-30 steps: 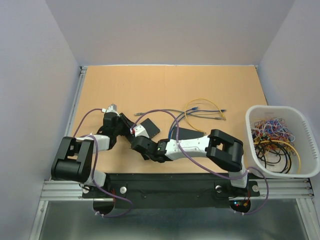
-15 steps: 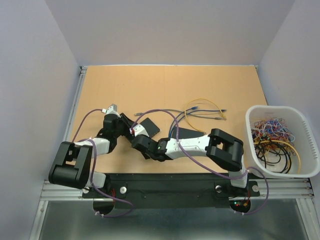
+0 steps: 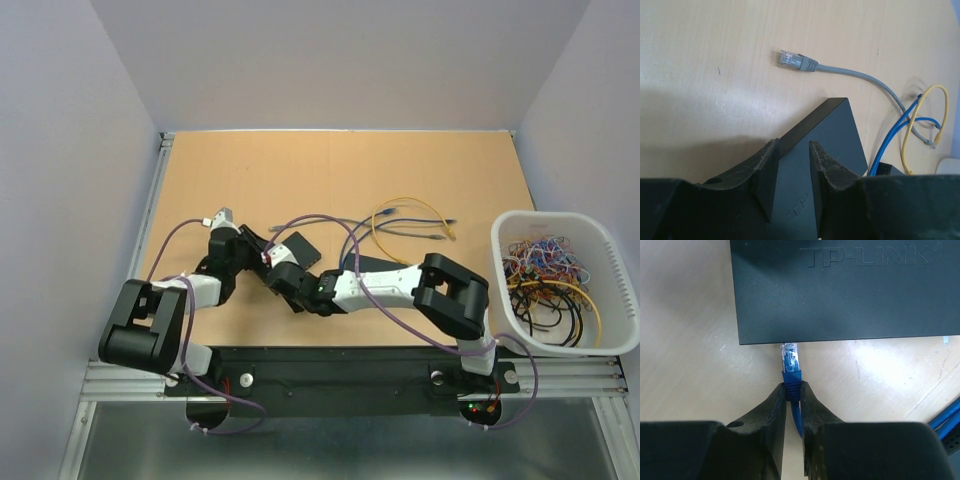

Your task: Insert the plug into the switch port

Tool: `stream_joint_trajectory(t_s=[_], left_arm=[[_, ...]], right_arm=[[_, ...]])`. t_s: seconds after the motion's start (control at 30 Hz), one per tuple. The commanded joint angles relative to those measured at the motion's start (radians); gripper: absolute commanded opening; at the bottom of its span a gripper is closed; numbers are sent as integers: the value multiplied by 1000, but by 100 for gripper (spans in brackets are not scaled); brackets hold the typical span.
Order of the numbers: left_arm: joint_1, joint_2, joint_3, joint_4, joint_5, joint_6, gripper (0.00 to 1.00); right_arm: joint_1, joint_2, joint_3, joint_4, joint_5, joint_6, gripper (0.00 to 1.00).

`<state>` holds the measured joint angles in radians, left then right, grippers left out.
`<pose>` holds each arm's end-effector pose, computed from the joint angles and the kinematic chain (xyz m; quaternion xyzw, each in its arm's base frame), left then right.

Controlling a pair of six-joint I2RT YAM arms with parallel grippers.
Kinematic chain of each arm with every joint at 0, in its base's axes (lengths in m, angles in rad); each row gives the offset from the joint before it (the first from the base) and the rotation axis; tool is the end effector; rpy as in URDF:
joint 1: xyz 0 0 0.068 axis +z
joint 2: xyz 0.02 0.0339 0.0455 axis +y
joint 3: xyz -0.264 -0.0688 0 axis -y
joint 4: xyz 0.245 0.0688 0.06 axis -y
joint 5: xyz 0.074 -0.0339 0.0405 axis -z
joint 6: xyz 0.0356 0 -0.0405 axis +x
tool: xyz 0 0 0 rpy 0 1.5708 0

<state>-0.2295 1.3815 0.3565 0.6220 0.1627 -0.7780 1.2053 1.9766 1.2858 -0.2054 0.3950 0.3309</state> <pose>0.2413 -0.0623 0.1517 -0.1821 0.8126 -0.3246 0.4485 0.1622 0.3855 0.1627 -0.3330 0.8658 0.0923 0.3620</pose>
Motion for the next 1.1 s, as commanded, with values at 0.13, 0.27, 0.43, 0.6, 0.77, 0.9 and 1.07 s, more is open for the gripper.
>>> stream_joint_trajectory(t_s=[0.13, 0.27, 0.43, 0.6, 0.77, 0.9, 1.07], left_arm=[[-39, 181, 29, -160, 93, -14, 41], [-48, 223, 16, -110, 127, -26, 41], [-57, 234, 25, -68, 136, -32, 40], [-76, 244, 32, -44, 130, -35, 39], [-91, 284, 48, -31, 141, -14, 37], [-94, 295, 52, -24, 139, 2, 37], [-94, 304, 59, -24, 152, 46, 36]], right_arm=[[-118, -105, -55, 109, 56, -30, 0], [-170, -145, -89, 120, 39, -58, 1], [-168, -151, -105, 123, -30, -61, 0], [-155, -133, -112, 129, -59, -56, 0], [-132, -127, -115, 144, -61, -75, 1], [-115, -131, -129, 169, -53, -92, 0], [-85, -148, -164, 198, -19, -167, 0]])
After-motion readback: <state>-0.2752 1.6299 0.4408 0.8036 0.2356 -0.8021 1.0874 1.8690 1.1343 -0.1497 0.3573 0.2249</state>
